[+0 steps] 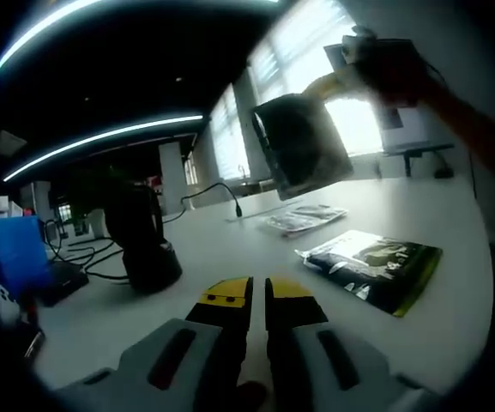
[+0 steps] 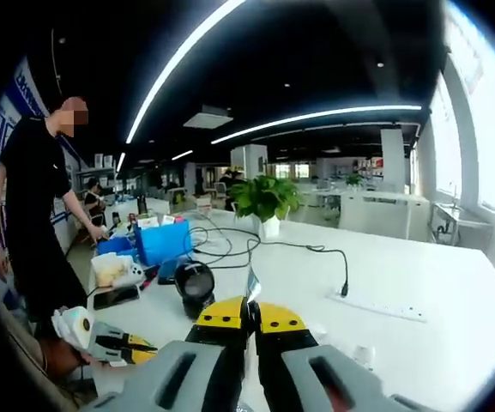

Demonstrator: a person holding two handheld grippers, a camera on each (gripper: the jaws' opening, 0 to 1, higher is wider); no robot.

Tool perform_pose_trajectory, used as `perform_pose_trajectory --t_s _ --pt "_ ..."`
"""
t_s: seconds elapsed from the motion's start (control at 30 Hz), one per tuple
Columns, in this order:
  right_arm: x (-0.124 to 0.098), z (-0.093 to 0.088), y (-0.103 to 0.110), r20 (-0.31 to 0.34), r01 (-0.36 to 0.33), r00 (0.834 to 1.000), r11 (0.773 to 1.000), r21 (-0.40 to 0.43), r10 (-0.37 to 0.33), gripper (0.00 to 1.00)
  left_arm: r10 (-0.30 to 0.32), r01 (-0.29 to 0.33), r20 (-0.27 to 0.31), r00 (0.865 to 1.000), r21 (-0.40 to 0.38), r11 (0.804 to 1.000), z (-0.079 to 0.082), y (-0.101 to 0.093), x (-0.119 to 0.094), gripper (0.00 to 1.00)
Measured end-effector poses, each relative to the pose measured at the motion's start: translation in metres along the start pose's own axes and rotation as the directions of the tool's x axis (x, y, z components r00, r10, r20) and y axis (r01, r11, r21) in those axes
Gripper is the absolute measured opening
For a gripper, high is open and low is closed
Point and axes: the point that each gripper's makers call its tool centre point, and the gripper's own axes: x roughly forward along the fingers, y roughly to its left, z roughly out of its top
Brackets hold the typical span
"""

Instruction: Clip sheet goods on table flip sheet goods clip sheet goods scan sheet goods put sheet goods back to table

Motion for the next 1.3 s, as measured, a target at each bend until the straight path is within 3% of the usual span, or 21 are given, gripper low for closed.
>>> perform_pose_trajectory --t_s 0.43,0.63,0.8,1.3 --pt "0.046 0.003 0.014 0.009 0.02 1.0 0.999 0.044 -0.02 0.0 -0.015 0.015 -0.002 1.0 0.009 1.0 0.0 -0.003 -0.001 0.0" --pt "0.067 0.004 0.02 0.022 0.063 0.998 0.996 0.068 -0.064 0.0 -0.017 0.017 -0.002 1.0 0.01 1.0 0.001 -0.003 -0.001 0.0" --pt "0.084 0.001 0.025 0.026 0.095 0.995 0.995 0.04 -0.096 0.0 -0.019 0.019 -0.001 1.0 0.014 1.0 0.001 -0.004 -0.001 0.0" --pt "0.104 -0.017 0.027 0.012 0.145 0.989 0.985 0.096 -0.147 0.0 -0.026 0.026 0.0 1.0 0.021 0.999 0.001 -0.006 -0.002 0.0"
